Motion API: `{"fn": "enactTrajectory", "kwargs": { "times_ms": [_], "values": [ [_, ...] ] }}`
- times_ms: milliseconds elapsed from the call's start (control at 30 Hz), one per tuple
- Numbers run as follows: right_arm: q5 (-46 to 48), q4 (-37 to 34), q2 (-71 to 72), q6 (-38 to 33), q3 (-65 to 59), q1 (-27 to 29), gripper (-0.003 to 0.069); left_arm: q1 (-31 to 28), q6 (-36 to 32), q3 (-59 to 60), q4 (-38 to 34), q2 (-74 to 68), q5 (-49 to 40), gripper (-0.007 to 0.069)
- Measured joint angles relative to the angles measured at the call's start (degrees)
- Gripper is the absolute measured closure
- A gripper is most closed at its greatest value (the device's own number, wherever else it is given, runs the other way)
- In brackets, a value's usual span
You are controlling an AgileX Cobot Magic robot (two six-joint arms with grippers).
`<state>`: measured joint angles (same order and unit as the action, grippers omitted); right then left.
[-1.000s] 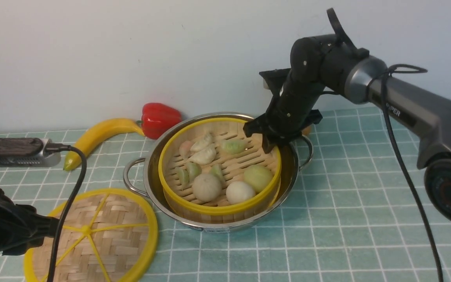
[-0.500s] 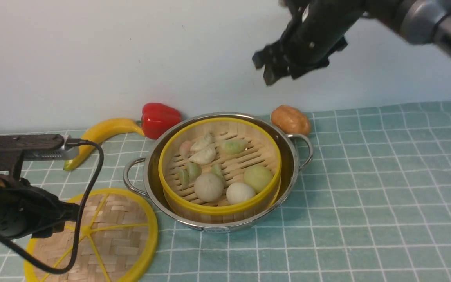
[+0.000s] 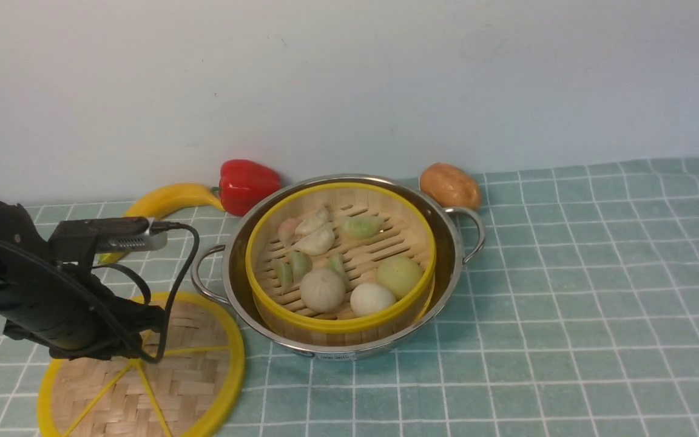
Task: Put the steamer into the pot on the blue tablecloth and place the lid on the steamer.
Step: 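Grasp the bamboo steamer lid lying on the table by its centre knob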
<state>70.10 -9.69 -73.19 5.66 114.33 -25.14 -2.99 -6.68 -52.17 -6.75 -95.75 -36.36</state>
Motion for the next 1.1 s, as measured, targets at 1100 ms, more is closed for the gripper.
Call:
{"fn": "enactTrajectory", "kwargs": {
  "times_ms": [1100],
  "values": [
    [0.6, 9.7, 23.0, 6.3, -16.5, 0.0, 0.0232, 14.7, 1.1, -35.0, 11.4, 2.1, -29.6, 0.0508]
  ]
}}
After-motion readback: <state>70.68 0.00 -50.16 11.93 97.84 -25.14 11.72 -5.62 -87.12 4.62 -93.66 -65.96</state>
